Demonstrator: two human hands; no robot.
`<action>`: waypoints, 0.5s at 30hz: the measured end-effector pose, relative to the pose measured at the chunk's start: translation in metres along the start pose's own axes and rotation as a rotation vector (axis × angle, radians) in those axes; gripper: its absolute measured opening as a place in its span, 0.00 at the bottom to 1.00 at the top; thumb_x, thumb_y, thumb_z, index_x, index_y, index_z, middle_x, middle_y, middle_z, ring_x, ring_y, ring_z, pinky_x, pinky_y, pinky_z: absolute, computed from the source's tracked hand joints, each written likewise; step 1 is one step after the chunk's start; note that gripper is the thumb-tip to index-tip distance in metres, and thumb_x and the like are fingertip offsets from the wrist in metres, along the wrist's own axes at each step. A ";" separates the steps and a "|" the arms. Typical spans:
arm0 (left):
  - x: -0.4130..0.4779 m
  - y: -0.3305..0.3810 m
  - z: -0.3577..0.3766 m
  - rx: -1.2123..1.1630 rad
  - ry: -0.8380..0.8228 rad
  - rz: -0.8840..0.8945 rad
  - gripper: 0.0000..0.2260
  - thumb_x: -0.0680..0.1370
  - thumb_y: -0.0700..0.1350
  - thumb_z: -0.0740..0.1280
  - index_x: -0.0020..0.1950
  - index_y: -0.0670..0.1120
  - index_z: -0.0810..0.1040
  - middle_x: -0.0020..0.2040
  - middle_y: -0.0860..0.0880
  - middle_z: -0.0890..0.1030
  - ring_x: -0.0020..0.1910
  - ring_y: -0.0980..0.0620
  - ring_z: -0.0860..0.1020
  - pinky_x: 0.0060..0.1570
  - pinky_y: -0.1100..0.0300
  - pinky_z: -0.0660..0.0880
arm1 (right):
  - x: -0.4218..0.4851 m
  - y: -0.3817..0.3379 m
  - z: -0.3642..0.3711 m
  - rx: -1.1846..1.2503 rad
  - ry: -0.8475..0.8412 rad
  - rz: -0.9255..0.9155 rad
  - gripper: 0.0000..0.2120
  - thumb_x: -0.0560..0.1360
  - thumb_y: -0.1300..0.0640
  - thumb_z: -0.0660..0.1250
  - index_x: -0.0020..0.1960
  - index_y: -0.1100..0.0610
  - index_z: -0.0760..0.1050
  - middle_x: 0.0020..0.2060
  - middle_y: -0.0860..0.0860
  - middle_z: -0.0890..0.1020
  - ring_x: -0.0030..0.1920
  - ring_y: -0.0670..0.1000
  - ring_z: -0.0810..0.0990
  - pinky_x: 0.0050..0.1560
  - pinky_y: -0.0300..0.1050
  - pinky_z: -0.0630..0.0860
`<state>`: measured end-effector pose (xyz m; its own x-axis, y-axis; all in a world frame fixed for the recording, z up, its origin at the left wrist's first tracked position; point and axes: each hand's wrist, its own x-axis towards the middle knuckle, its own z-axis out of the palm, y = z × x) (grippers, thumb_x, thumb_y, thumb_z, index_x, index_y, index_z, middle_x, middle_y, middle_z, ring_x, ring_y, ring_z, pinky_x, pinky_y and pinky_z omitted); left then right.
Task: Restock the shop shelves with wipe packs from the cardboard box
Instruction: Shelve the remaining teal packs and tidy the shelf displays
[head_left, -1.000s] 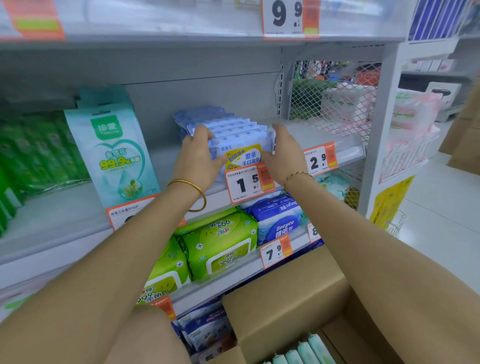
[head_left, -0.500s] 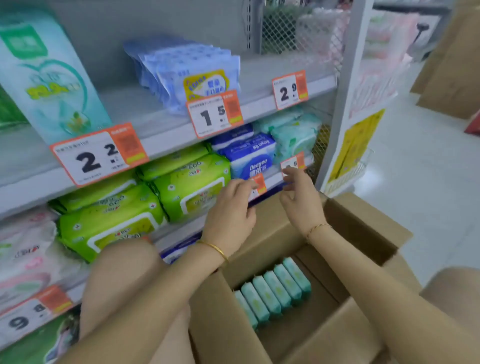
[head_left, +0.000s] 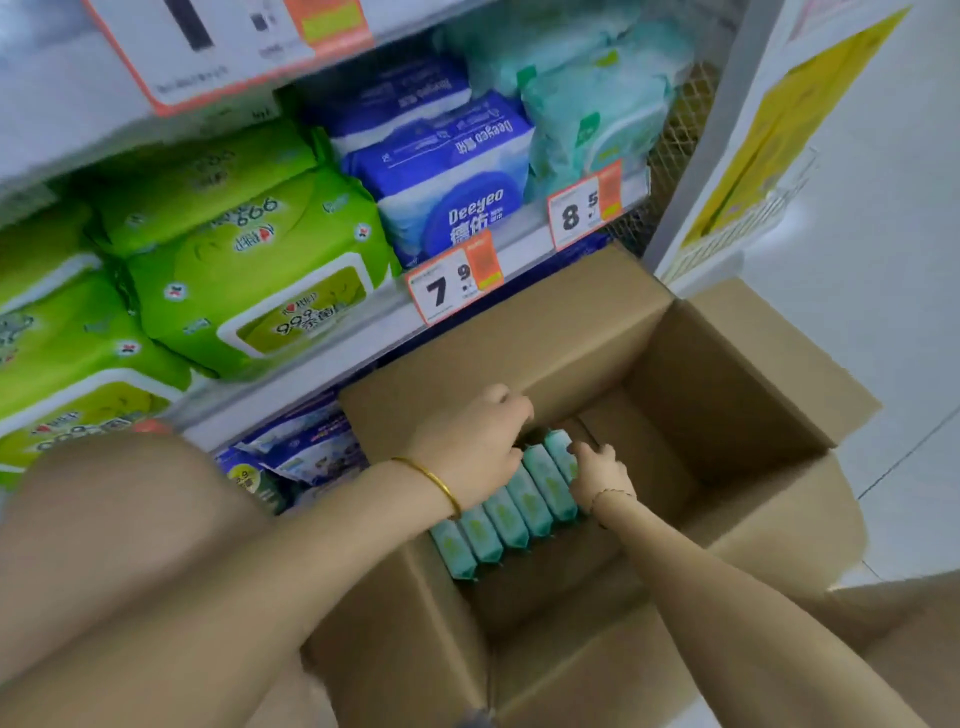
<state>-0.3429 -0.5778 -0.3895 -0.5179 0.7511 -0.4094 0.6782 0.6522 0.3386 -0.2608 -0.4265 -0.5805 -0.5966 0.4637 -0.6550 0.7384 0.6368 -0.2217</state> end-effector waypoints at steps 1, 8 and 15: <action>0.003 0.002 0.001 0.023 -0.012 0.008 0.14 0.79 0.47 0.60 0.65 0.49 0.68 0.63 0.50 0.68 0.53 0.48 0.75 0.50 0.49 0.77 | 0.007 0.004 0.005 -0.041 -0.033 -0.017 0.27 0.76 0.63 0.56 0.72 0.45 0.57 0.70 0.58 0.59 0.66 0.62 0.65 0.63 0.57 0.71; 0.018 0.005 0.006 0.061 -0.012 -0.029 0.15 0.79 0.47 0.59 0.66 0.49 0.68 0.62 0.50 0.70 0.54 0.49 0.74 0.50 0.50 0.76 | 0.031 0.018 0.019 -0.217 -0.162 -0.161 0.32 0.75 0.64 0.59 0.72 0.42 0.54 0.74 0.58 0.48 0.67 0.65 0.64 0.63 0.57 0.70; 0.014 0.007 0.015 0.037 -0.025 -0.065 0.14 0.80 0.48 0.59 0.65 0.49 0.68 0.63 0.50 0.69 0.56 0.49 0.73 0.52 0.49 0.76 | 0.039 0.035 0.020 -0.226 -0.138 -0.050 0.24 0.78 0.57 0.55 0.73 0.49 0.58 0.73 0.58 0.55 0.65 0.63 0.64 0.61 0.54 0.70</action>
<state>-0.3377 -0.5637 -0.4055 -0.5487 0.7041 -0.4507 0.6624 0.6951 0.2794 -0.2525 -0.3982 -0.6283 -0.5703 0.3498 -0.7432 0.6113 0.7851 -0.0996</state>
